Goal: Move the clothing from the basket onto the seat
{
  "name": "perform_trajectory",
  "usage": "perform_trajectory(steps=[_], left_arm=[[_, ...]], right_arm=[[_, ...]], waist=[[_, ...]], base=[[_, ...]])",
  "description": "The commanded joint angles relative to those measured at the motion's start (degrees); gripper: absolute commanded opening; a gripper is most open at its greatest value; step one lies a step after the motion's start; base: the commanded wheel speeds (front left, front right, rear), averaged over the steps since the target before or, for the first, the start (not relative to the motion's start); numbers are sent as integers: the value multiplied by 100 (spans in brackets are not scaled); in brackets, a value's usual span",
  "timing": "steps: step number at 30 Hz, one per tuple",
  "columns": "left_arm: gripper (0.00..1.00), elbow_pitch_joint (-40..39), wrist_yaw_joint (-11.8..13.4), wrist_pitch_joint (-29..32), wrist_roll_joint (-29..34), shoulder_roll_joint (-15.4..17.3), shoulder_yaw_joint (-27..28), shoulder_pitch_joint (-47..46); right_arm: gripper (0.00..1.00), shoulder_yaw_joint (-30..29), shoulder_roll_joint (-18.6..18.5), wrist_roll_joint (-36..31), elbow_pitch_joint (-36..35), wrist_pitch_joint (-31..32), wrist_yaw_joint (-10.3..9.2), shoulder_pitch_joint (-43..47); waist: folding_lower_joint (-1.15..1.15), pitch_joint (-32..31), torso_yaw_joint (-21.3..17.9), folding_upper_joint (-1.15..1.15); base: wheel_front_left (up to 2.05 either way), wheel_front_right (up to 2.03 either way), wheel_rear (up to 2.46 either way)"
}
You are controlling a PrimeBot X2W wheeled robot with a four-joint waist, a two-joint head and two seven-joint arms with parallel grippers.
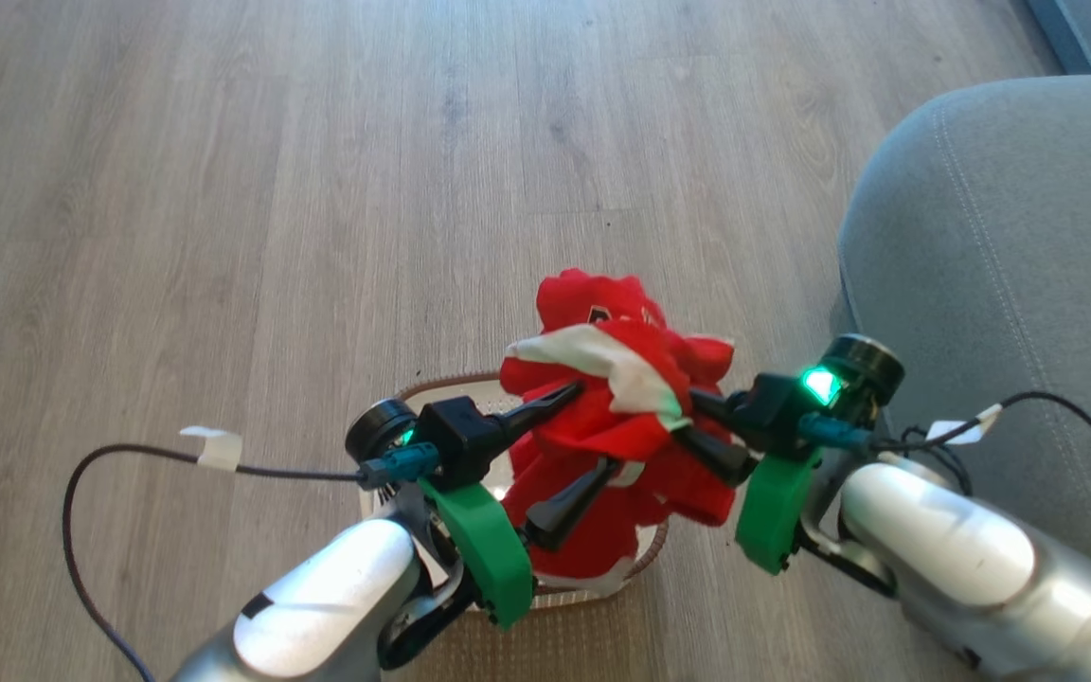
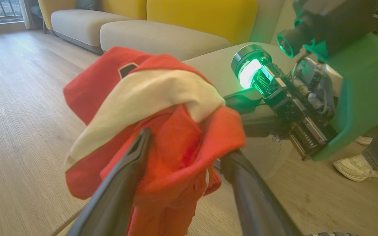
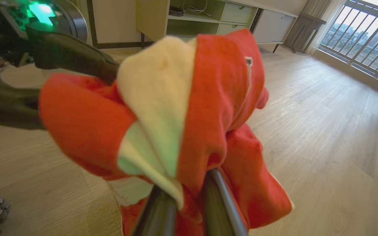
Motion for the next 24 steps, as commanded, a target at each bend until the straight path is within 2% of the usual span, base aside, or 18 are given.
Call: perform_trajectory(steps=[1,10,24], left_arm=[[100,-107,-7,-78,41,21,271,-165],[100,-57,-7,-78,286,-91,607,-22],[100,-148,-8,-78,509,-170,892,177]], right_arm=[[0,-163,-60,-7,-182,-39,-2,16],[0,-647,-196,-101,-327,-39,-2,175],[0,-1562,-394,-342,-598,-39,-2,469]], waist=[[0,-1,-4,0],[0,35,-250,0],[0,120,-1321,0]], base=[[0,0,0],[0,0,0],[0,0,0]])
